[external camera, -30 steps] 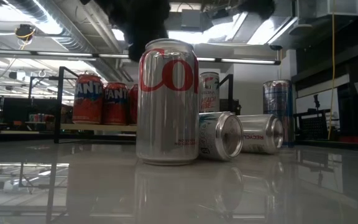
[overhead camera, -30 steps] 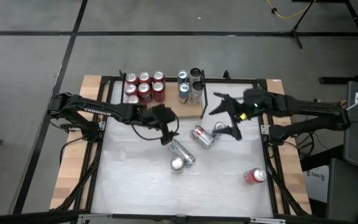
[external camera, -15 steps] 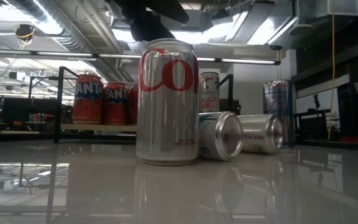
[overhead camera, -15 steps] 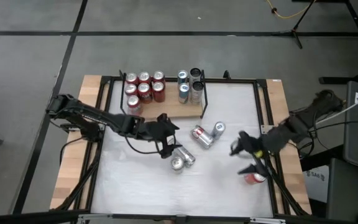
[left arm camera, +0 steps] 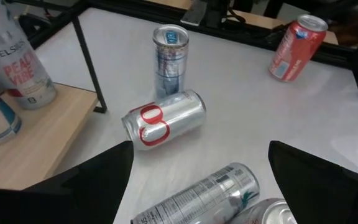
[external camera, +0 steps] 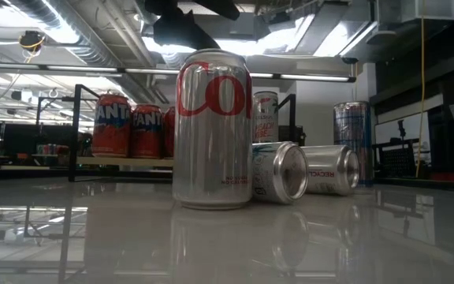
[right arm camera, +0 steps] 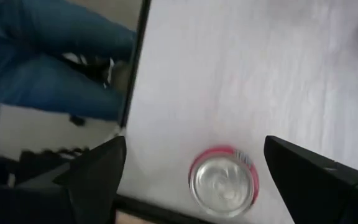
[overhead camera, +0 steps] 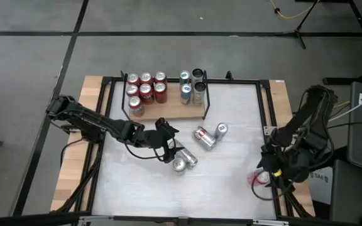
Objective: Place canned beverage on shelf
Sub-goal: Put the red soda can on the shelf aligned with the other red soda cans
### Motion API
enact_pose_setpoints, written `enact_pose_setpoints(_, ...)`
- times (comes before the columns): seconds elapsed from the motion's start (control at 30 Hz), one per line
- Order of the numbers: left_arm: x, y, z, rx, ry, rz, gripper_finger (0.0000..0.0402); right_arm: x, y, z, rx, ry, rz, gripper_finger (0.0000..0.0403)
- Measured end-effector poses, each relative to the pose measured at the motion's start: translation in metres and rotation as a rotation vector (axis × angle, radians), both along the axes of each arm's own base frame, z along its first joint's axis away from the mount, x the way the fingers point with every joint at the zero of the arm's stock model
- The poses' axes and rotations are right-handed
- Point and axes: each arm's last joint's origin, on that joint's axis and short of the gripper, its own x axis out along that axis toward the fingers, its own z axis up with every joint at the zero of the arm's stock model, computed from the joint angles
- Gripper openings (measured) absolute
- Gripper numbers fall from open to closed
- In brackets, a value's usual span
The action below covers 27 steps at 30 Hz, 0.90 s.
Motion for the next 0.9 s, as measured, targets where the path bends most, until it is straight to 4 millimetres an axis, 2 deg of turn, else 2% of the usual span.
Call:
enact_pose_setpoints(0.47,0.0,-0.001,0.0,-0.033,-0.012,0.032,0.0364,-0.012,0.029,-0.036,-0.352,0.126,0.176,0.0372)
enact_pose_setpoints(0.9,0.0,-0.001,0.0,-0.084,-0.027,0.064,0.0364,-0.007,0.041,-0.051,-0.515,0.095,0.392,0.0372)
